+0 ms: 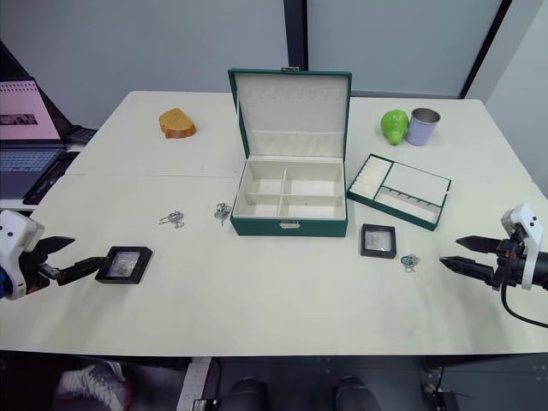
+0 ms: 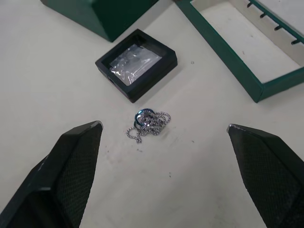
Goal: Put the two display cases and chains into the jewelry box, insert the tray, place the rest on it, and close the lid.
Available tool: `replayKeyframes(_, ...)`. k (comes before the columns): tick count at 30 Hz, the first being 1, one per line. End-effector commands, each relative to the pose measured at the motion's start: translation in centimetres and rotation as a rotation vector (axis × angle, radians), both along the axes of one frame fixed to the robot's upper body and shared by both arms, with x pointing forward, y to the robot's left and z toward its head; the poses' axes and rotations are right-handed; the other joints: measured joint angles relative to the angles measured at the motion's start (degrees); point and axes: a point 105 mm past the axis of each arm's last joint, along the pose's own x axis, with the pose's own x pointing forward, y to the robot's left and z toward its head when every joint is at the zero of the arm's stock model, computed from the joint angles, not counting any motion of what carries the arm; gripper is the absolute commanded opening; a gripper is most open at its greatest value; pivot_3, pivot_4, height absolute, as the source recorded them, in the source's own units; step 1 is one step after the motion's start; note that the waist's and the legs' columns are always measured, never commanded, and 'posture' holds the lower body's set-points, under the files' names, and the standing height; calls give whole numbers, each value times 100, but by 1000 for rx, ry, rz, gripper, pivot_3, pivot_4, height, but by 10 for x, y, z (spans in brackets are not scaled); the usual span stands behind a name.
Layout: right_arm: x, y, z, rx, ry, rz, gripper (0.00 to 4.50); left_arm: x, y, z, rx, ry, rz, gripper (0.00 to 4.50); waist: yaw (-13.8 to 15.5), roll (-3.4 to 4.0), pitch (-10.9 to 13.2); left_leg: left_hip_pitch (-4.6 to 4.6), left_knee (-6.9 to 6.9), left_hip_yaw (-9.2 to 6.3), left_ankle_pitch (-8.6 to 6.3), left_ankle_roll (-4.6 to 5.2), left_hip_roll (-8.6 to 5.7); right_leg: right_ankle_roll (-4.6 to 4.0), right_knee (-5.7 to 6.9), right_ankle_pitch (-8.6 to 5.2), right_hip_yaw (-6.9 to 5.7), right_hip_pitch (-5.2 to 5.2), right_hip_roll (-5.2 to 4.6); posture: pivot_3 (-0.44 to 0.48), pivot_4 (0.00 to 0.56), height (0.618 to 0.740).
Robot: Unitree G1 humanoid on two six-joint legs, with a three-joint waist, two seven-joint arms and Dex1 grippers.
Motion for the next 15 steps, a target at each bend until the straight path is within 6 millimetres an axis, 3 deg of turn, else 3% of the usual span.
replayKeyframes(1, 19, 18, 31, 43, -171, -7, 4466, 20, -27, 31, -85, -121, -38, 4500, 0, 0, 0, 0, 2, -2, 0, 0, 1, 0, 2, 0, -1, 1, 1, 0, 150, 740)
replayKeyframes(3, 32, 30, 37, 49, -229, -21, 4466, 34, -45, 33, -111, -148, -70, 4500, 0, 0, 0, -2, 7, -4, 1, -1, 1, 0, 6, 0, -1, 1, 3, 0, 150, 740)
replayKeyframes(8, 71, 66, 40, 36, -318, -44, 2797, 73, -91, 27, -129, -191, -136, 4500, -10, 0, -1, -5, 10, -5, 1, -1, 0, 0, 6, 0, -2, -1, 3, 0, 150, 740)
replayKeyframes(11, 92, 82, 33, -13, -334, -63, 1943, 92, -112, 19, -114, -199, -154, 3912, -22, -1, -1, -5, 21, -6, 1, -1, 1, 0, 7, 0, -3, -3, 3, 0, 150, 740)
replayKeyframes(15, 111, 102, 20, -83, -331, -54, 982, 112, -134, 9, -106, -195, -171, 2644, -48, -1, -1, -13, 37, -5, 1, -1, 1, -1, 9, 0, -9, -13, 3, 0, 150, 740)
